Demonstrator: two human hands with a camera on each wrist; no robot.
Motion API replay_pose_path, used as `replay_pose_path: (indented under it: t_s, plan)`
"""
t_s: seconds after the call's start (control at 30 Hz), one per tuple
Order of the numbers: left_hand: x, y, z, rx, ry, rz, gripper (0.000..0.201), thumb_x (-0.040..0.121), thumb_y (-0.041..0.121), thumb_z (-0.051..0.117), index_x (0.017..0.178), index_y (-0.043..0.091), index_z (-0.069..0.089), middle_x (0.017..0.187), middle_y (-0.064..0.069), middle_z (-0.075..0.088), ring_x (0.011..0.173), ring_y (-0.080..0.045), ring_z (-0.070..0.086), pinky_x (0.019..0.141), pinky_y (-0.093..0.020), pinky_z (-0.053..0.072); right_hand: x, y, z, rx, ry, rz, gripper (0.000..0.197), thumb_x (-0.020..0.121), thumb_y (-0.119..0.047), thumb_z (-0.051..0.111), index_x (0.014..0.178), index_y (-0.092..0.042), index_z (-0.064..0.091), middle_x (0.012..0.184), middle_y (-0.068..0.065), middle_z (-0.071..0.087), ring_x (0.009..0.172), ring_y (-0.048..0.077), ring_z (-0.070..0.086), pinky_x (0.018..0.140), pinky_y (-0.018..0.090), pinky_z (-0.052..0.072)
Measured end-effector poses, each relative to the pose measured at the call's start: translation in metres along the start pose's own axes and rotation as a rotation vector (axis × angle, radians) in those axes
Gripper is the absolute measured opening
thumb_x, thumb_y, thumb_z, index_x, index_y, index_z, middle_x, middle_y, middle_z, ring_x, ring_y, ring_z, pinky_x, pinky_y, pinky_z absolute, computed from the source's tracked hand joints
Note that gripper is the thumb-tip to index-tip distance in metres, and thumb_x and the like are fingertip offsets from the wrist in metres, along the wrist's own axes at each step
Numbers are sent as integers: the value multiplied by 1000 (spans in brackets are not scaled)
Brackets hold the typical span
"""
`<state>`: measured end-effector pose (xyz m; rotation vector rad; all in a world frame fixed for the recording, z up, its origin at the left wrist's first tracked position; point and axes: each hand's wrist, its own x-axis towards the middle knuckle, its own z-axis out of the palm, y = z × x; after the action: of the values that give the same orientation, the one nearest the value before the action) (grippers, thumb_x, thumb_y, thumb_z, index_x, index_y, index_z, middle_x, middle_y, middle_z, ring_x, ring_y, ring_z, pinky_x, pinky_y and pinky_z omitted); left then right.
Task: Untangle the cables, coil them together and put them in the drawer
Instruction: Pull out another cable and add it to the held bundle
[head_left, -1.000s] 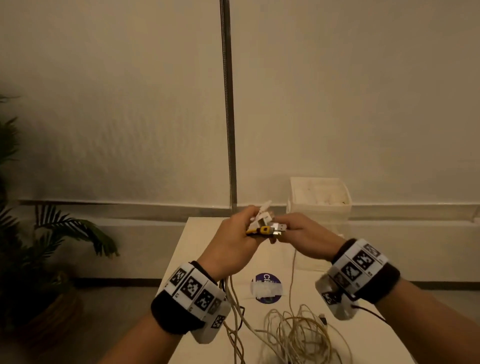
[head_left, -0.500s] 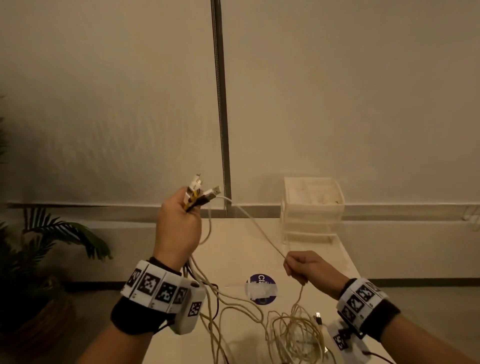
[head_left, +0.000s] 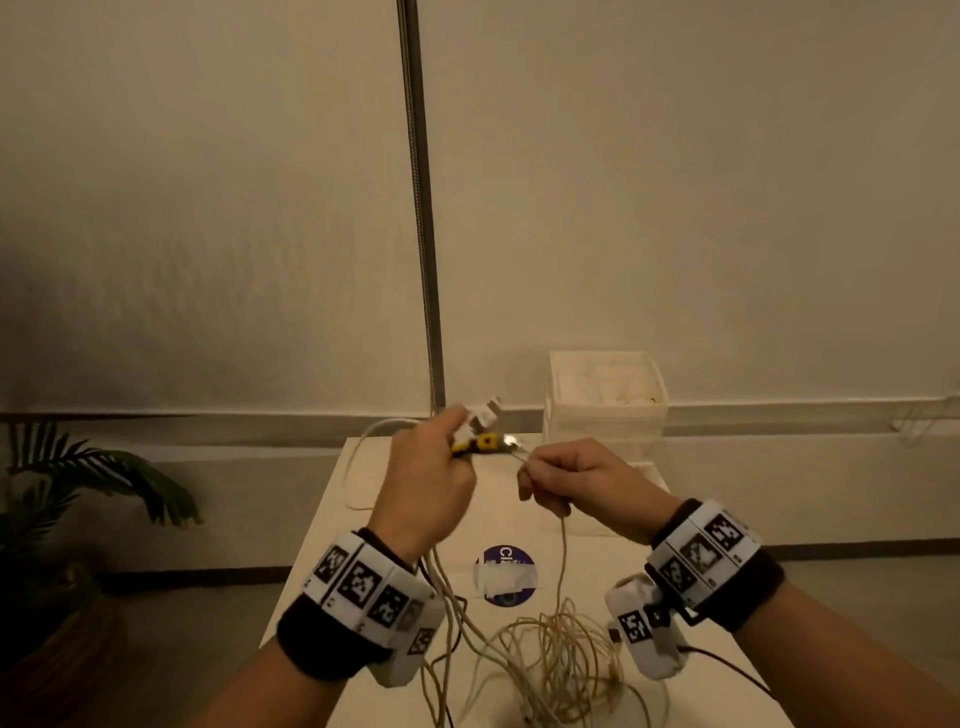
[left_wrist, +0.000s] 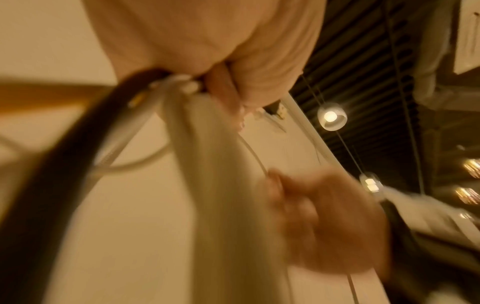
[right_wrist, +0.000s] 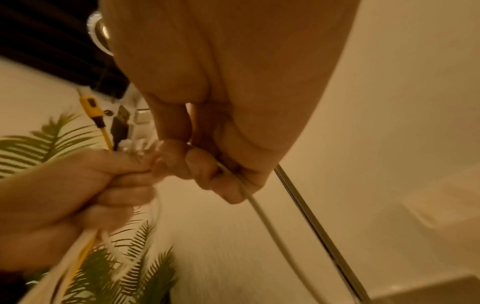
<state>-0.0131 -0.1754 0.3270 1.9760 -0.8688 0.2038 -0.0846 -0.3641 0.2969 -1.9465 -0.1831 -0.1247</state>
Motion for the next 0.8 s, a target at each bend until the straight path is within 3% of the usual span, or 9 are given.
replay_pose_path:
  t_s: [0.1, 0.17, 0.27, 0.37, 0.47, 0.5, 0.57, 0.67, 0.8]
  plan:
    - [12, -4, -22, -141, 270, -67, 30, 92, -4, 49, 89, 20, 66, 80, 0, 67, 68, -22, 59, 60, -39, 50, -16, 46, 11, -6, 79, 96, 33, 95, -32, 44, 78, -12, 63, 57, 0, 48, 54, 13, 42, 59, 23, 38]
    - [14, -6, -29, -126, 352, -73, 28, 93, -1, 51, 93, 23, 66, 84, 1, 67, 73, -24, 62, 62, -36, 52, -24, 76, 19, -62, 122, 175, 33, 99, -30, 43, 73, -15, 58, 56, -1, 46, 53, 14, 40, 61, 32, 36]
    - [5, -1, -21, -73, 192, -32, 45, 90, -6, 54, 121, 26, 59, 91, 21, 58, 79, 5, 61, 64, -5, 45, -19, 79, 21, -79, 184, 222, 35, 102, -16, 41, 70, -13, 53, 55, -3, 43, 51, 10, 38, 61, 35, 35]
    - [-7, 2, -1, 2, -117, 50, 60, 88, -6, 55, 135, 31, 51, 106, 16, 65, 87, 4, 62, 77, -10, 49, -3, 38, 16, -95, 198, 147, 33, 102, -15, 42, 72, -11, 57, 54, -12, 47, 50, 1, 41, 58, 24, 34]
    - [-14, 6, 19, 24, -221, 102, 59, 83, -7, 52, 131, 28, 56, 113, 4, 71, 100, -15, 65, 89, -30, 50, 9, -1, 11, -20, 156, 52, 27, 100, -13, 45, 89, -9, 69, 76, -1, 67, 72, 7, 62, 70, 30, 51]
    - [-15, 6, 23, -8, -182, 81, 57, 82, -8, 51, 126, 27, 59, 106, 4, 72, 93, -15, 65, 82, -29, 50, 10, -10, 10, 7, 140, 34, 28, 100, -13, 45, 89, -14, 71, 79, 3, 69, 77, 16, 64, 76, 37, 51]
    - [-12, 2, 26, -41, -73, 24, 43, 83, -8, 50, 110, 23, 64, 85, 6, 69, 74, -8, 61, 62, -17, 43, 10, -22, 8, 4, 126, 3, 40, 101, -16, 45, 69, -29, 66, 64, 1, 56, 64, 25, 49, 66, 43, 40]
    - [-8, -3, 26, -21, -37, 7, 35, 85, -8, 49, 91, 24, 62, 71, 8, 60, 63, -9, 54, 53, -12, 37, 9, -26, 2, 10, 146, -41, 44, 100, -19, 44, 59, -29, 56, 62, 4, 43, 59, 17, 35, 58, 32, 31]
    - [-5, 1, 13, -111, 126, 9, 31, 85, -12, 49, 83, 16, 60, 70, 2, 61, 60, -12, 53, 49, -18, 39, 3, 4, 16, -38, 98, 34, 31, 102, -18, 39, 77, -14, 56, 64, -3, 49, 60, 11, 44, 59, 19, 39]
